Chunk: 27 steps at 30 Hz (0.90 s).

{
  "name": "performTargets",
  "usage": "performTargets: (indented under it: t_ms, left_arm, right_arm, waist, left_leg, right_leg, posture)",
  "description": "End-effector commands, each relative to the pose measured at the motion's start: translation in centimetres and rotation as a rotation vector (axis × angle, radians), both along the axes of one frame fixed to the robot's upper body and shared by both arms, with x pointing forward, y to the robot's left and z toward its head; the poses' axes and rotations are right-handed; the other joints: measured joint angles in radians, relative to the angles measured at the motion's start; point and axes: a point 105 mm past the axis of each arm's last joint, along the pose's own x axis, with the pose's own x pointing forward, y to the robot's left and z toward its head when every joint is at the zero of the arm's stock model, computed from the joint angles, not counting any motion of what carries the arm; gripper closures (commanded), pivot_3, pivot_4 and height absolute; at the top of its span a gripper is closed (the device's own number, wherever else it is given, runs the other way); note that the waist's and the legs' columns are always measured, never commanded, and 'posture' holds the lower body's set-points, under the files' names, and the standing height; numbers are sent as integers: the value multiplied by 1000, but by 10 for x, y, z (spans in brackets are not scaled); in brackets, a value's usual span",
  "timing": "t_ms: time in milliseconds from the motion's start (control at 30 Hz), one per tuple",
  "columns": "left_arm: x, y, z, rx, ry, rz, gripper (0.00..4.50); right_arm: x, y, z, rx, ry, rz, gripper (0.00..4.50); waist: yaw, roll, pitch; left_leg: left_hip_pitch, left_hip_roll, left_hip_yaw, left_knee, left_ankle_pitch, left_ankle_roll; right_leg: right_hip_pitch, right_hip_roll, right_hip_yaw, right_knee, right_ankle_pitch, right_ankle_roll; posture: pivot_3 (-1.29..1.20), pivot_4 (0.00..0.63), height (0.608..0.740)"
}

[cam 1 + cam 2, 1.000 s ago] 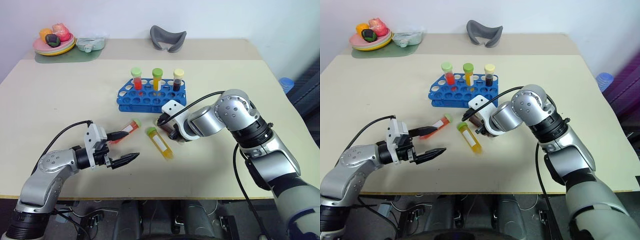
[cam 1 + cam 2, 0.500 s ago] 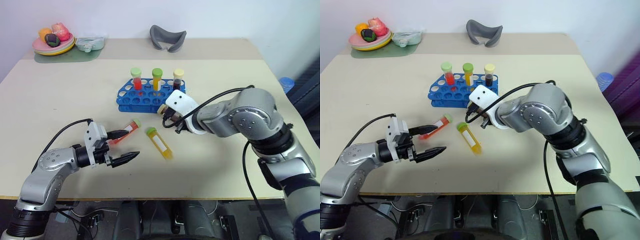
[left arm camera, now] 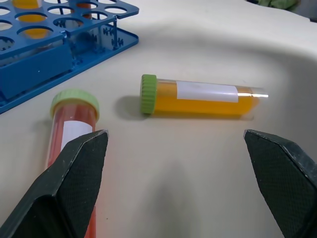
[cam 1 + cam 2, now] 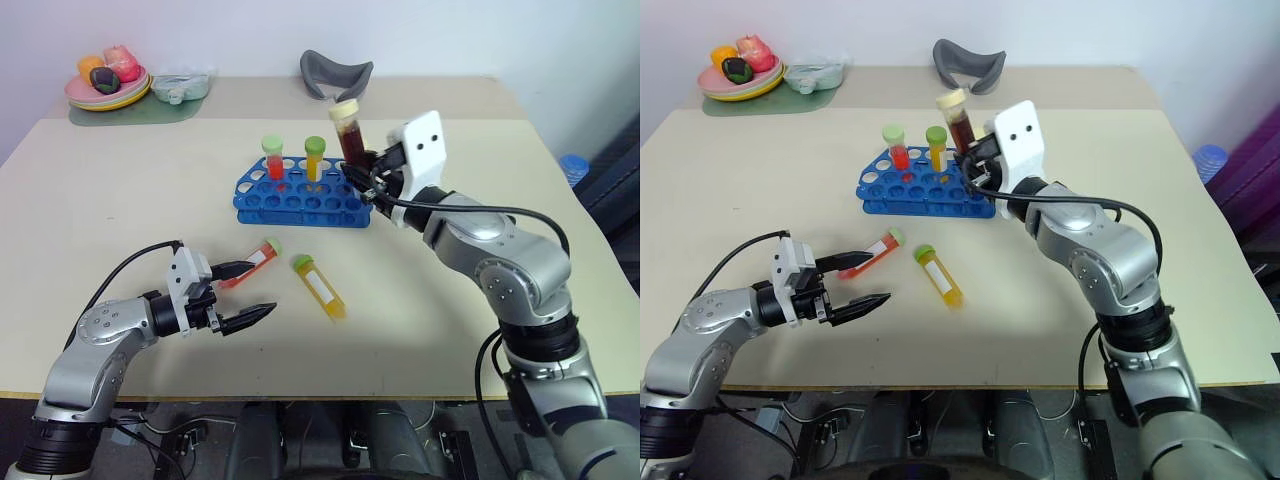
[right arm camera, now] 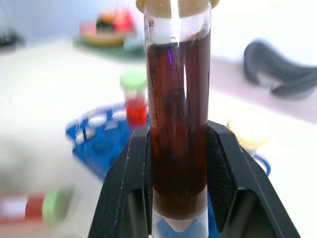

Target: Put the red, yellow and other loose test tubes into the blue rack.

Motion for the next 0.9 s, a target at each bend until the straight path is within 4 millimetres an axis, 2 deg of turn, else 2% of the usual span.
performTargets:
  t_ms: [33,133,300,633,900]
  left_arm:
    - [1,0,9,-11,-47,6,0]
    - [3,1,12,-27,-58,21,0]
    - [4,2,14,-35,-64,33,0]
    - [11,0,22,-82,-86,63,0]
    - [15,-3,31,-114,-104,78,0]
  right_arm:
    - [-3,2,8,15,-137,2,3688]
    - [1,1,3,38,-207,-48,3688]
    - [5,7,-9,74,-199,-4,3688]
    - [19,2,-21,122,-257,-55,3688]
    - [30,5,-39,183,-273,-55,3688]
  waist:
    - [0,0,0]
    - [-1,0,0]
    - [-1,0,0]
    - [-1,0,0]
    - [-2,0,0]
  left_leg:
    - [0,0,0,0,0,0]
    - [0,0,0,0,0,0]
    - [0,0,0,0,1,-2]
    - [0,0,0,1,1,-2]
    - [0,0,0,3,2,-4]
  right_leg:
    - [0,0,0,0,0,0]
    - [0,0,0,0,0,0]
    - [0,0,0,1,0,0]
    - [0,0,0,2,0,0]
    - [0,0,0,4,0,0]
  posture:
    - [0,150,666]
    - [0,150,666]
    - [0,150,666]
    - [0,150,666]
    - [0,150,666]
